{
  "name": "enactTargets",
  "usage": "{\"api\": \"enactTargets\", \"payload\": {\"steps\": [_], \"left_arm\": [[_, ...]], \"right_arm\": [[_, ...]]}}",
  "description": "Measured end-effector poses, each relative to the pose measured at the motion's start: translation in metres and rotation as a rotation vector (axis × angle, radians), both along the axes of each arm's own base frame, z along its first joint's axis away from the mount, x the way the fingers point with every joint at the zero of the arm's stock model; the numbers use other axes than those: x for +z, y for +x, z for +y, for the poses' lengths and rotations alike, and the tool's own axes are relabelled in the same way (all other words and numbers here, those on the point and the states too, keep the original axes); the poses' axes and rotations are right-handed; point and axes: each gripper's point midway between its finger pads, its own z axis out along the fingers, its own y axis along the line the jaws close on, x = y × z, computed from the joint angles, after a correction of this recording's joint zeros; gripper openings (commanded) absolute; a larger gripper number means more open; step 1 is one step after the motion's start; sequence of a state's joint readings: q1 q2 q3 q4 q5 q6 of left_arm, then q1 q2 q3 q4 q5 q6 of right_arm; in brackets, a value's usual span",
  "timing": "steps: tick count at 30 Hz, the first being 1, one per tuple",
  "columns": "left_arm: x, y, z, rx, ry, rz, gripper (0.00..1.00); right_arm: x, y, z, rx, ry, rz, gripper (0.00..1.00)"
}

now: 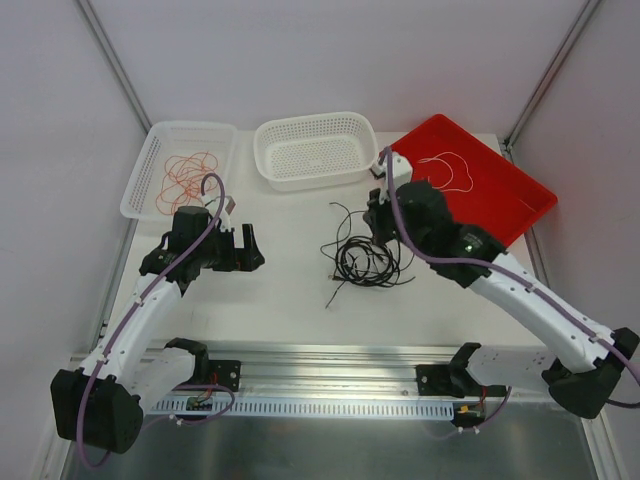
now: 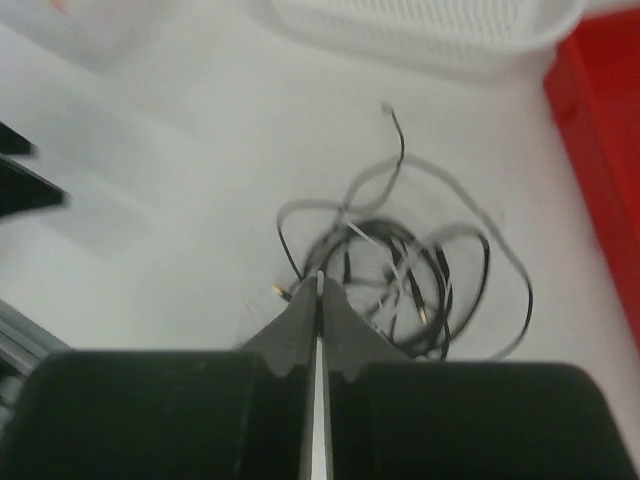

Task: Untangle the cables

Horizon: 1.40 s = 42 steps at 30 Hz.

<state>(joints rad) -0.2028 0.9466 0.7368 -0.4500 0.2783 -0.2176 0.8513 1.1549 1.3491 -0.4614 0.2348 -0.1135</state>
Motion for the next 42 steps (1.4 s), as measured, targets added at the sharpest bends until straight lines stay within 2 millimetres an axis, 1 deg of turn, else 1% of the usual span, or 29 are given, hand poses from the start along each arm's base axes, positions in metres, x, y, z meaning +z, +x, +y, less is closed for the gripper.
{"api": "enactTargets", "payload": {"steps": [1,2,4,6,7,8,9,11,13,16,17,18,19,20,21,23,28,30,33,35,37,40,42], "left_arm": [[0.000,0.000,0.000,0.000,0.000,0.000,0.99],[0.000,0.000,0.000,0.000,0.000,0.000,0.99],[0.000,0.000,0.000,0.000,0.000,0.000,0.99],[0.000,0.000,0.000,-0.001,0.000,0.001,0.99],[0.000,0.000,0.000,-0.001,0.000,0.000,0.99],[0.000,0.000,0.000,-0.001,0.000,0.000,0.99],[0.000,0.000,0.000,-0.001,0.000,0.001,0.99],[0.000,0.000,0.000,-0.001,0.000,0.001,0.99],[0.000,0.000,0.000,-0.001,0.000,0.001,0.99],[0.000,0.000,0.000,-0.001,0.000,0.001,0.99],[0.000,0.000,0.000,-0.001,0.000,0.001,0.99],[0.000,0.000,0.000,-0.001,0.000,0.001,0.99],[0.000,0.000,0.000,-0.001,0.000,0.001,0.99],[0.000,0.000,0.000,-0.001,0.000,0.001,0.99],[0.000,0.000,0.000,-0.001,0.000,0.001,0.99],[0.000,0.000,0.000,-0.001,0.000,0.001,0.99],[-0.001,0.000,0.000,-0.001,0.000,0.003,0.99],[-0.001,0.000,0.000,-0.001,0.000,0.003,0.99],[-0.001,0.000,0.000,-0.001,0.000,0.003,0.99],[-0.001,0.000,0.000,-0.001,0.001,0.004,0.99],[-0.001,0.000,0.000,-0.001,0.001,0.006,0.99],[-0.002,0.000,0.000,-0.001,0.002,0.009,0.99],[-0.002,0.000,0.000,-0.001,0.001,0.010,0.99]], "right_arm": [[-0.035,-0.001,-0.006,-0.031,-0.045,0.060,0.01],[-0.063,-0.003,-0.012,-0.055,-0.078,0.105,0.01],[-0.129,-0.011,-0.031,-0.121,-0.178,0.224,0.02],[-0.181,-0.021,-0.053,-0.190,-0.257,0.321,0.04],[-0.201,-0.027,-0.065,-0.224,-0.290,0.364,0.04],[-0.215,-0.030,-0.075,-0.260,-0.308,0.399,0.05],[-0.226,-0.032,-0.084,-0.298,-0.317,0.426,0.06],[-0.238,-0.032,-0.097,-0.359,-0.318,0.466,0.06],[-0.244,-0.030,-0.103,-0.406,-0.310,0.493,0.08],[-0.253,-0.029,-0.104,-0.434,-0.319,0.526,0.08],[-0.256,-0.029,-0.104,-0.439,-0.327,0.537,0.11],[-0.257,-0.029,-0.103,-0.442,-0.331,0.543,0.15],[-0.258,-0.029,-0.103,-0.445,-0.335,0.550,0.21],[-0.257,-0.027,-0.101,-0.446,-0.333,0.552,0.36],[-0.255,-0.025,-0.099,-0.448,-0.327,0.552,0.40],[-0.246,-0.019,-0.094,-0.439,-0.323,0.538,0.45],[-0.204,0.010,-0.071,-0.400,-0.252,0.445,0.46],[-0.190,0.022,-0.061,-0.395,-0.222,0.416,0.47],[-0.181,0.041,-0.044,-0.397,-0.175,0.388,0.47],[-0.185,0.052,-0.035,-0.413,-0.158,0.387,0.52],[-0.194,0.065,-0.028,-0.443,-0.151,0.399,0.53],[-0.213,0.084,-0.019,-0.497,-0.138,0.426,0.53],[-0.227,0.097,-0.018,-0.546,-0.122,0.446,0.53]]}}
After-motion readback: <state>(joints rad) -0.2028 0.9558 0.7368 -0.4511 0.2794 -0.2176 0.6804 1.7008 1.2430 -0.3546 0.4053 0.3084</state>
